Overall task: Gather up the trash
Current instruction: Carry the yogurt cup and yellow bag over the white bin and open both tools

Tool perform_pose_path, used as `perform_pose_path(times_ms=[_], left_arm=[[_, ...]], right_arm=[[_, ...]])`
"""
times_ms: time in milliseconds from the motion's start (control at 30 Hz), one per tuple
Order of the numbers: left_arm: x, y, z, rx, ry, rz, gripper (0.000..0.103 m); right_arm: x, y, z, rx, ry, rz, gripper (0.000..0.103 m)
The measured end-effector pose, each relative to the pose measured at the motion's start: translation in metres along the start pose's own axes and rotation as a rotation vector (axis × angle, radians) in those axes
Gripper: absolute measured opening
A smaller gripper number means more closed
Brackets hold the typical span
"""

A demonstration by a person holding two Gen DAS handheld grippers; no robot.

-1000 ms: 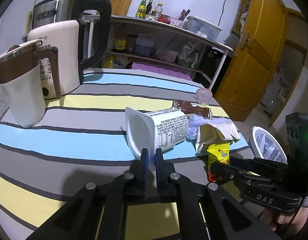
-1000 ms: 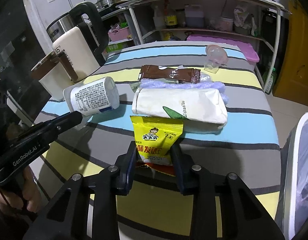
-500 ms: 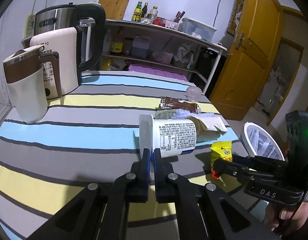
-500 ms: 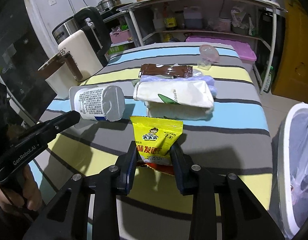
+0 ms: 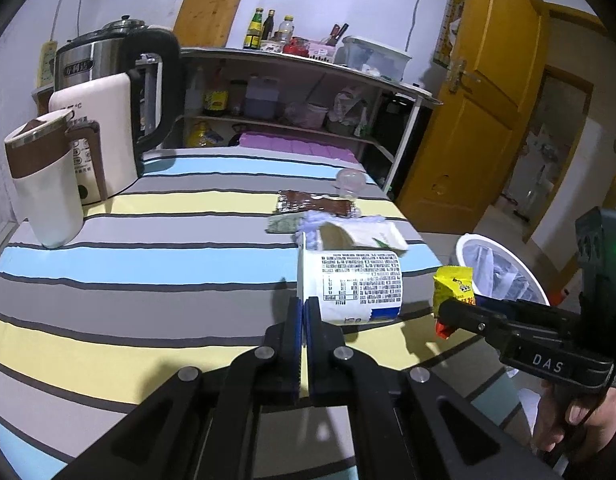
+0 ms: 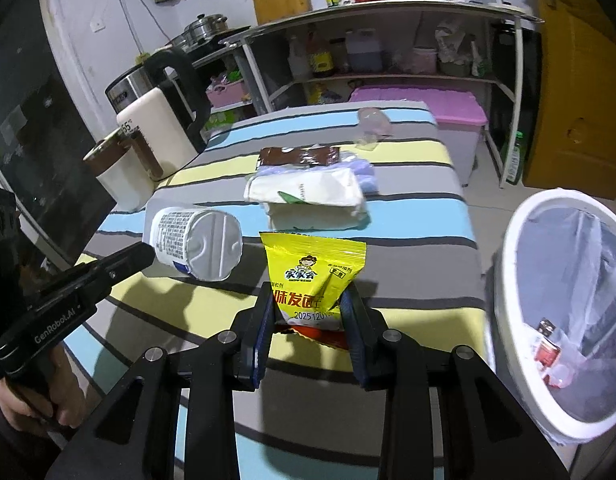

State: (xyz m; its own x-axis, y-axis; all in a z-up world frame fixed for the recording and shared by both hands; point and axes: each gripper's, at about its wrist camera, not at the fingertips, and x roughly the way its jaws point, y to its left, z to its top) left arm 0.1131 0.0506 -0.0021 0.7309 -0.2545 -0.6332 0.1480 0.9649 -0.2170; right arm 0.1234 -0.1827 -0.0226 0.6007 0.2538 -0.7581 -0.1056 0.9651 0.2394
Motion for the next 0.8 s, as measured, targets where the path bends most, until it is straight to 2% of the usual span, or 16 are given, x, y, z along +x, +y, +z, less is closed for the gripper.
perform_pose_path(times_ms=[400,800], left_arm=[[-0.006,-0.041,0.006,0.054,-0.016,-0.056,0.001],[0.017,-0.101,0.017,0.144,0.002,-0.154,0.001]], right_arm=[[-0.034,-0.028,-0.007,0.049,-0.049,-0.042,0.034],[-0.067,-0.081,-0.018,0.141,-0.090,-0.137,0.034]])
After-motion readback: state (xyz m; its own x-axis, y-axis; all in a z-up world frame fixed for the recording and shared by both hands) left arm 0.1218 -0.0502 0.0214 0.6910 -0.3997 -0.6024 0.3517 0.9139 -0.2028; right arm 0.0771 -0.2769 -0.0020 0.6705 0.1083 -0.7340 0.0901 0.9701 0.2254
